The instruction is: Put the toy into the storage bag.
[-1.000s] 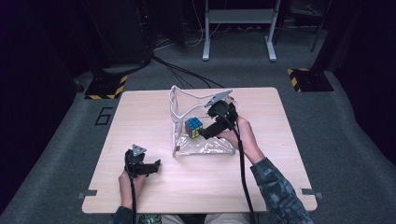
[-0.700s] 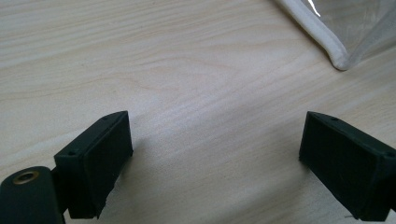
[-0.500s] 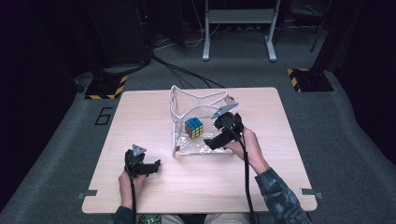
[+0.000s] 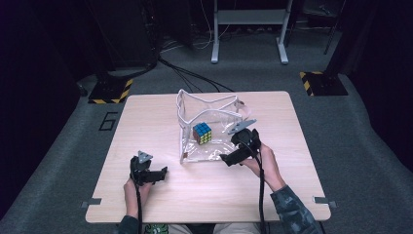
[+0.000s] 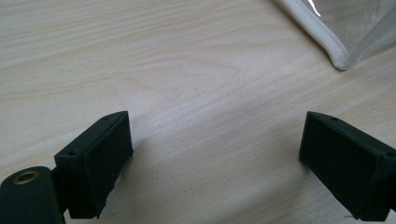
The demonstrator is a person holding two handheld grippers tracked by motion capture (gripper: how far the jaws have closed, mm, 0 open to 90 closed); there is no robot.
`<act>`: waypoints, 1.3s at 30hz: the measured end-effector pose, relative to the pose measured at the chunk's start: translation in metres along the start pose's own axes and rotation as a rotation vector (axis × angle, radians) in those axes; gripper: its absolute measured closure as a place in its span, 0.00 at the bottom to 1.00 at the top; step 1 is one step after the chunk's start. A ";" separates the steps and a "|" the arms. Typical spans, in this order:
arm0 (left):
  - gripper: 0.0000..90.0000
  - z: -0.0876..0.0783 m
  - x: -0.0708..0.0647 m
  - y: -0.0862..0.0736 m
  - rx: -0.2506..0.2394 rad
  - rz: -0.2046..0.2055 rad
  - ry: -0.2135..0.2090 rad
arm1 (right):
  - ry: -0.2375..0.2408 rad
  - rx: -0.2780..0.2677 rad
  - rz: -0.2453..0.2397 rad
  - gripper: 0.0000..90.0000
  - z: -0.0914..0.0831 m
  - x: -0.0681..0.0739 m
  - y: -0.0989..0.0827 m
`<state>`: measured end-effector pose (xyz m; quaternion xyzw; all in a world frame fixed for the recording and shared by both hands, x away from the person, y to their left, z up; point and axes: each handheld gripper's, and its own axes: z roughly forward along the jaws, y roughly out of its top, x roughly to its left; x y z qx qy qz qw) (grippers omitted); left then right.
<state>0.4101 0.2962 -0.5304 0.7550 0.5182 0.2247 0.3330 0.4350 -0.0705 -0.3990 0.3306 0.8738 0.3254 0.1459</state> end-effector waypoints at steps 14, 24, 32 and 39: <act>0.10 0.000 0.000 0.000 0.000 0.000 0.000 | -0.018 0.016 0.063 0.00 0.009 -0.008 -0.040; 0.10 0.000 0.000 0.000 0.001 0.000 0.001 | -0.032 0.027 0.107 0.00 0.015 -0.014 -0.066; 0.10 0.000 0.000 0.000 0.002 0.001 0.001 | -0.039 0.035 0.155 0.00 0.018 -0.020 -0.090; 0.10 0.000 0.000 0.000 0.002 0.001 0.001 | -0.036 0.047 0.190 0.00 0.024 -0.023 -0.108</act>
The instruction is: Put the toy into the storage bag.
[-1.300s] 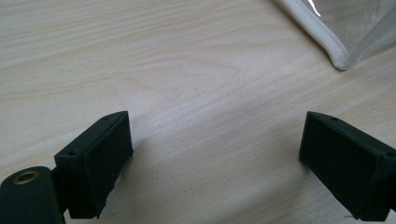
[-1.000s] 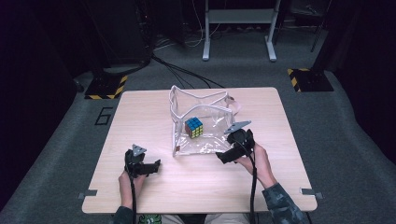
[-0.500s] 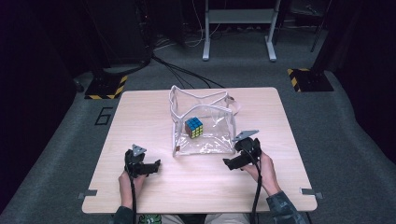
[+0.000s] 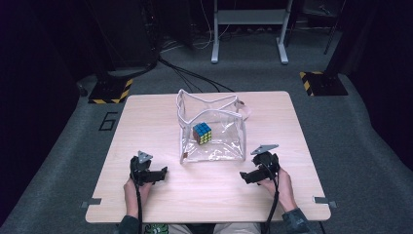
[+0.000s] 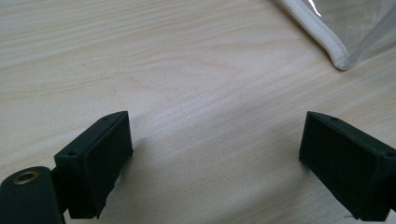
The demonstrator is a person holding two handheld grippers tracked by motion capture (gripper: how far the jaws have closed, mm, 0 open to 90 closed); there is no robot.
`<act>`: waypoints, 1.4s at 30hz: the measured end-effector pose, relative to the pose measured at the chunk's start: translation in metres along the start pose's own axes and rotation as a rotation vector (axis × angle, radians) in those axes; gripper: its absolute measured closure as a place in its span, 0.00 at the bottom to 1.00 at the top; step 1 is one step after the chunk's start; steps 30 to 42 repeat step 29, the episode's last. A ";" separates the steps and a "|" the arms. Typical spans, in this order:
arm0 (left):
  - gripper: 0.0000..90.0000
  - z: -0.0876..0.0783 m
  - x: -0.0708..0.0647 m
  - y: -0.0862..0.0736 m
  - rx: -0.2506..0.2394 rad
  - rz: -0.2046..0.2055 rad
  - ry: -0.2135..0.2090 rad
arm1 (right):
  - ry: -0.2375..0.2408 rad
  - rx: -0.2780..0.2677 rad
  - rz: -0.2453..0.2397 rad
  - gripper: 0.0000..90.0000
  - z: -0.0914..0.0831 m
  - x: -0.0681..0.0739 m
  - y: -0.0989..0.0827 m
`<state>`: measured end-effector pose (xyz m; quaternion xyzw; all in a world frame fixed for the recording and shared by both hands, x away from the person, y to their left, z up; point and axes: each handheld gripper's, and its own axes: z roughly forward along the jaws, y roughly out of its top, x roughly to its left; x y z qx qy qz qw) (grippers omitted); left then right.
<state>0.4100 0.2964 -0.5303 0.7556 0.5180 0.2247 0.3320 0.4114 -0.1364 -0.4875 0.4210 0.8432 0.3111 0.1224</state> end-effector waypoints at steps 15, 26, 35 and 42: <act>0.10 0.000 0.000 0.000 0.000 -0.001 0.000 | -0.012 -0.006 0.062 0.00 0.012 -0.010 -0.032; 0.10 0.000 0.000 0.000 0.001 -0.001 0.002 | -0.097 -0.113 0.022 0.00 0.015 -0.005 -0.049; 0.10 0.000 0.000 0.000 -0.001 -0.001 0.003 | -0.096 -0.114 0.013 0.00 0.014 -0.005 -0.050; 0.10 0.000 0.000 0.000 -0.001 -0.001 0.003 | -0.096 -0.114 0.013 0.00 0.014 -0.005 -0.050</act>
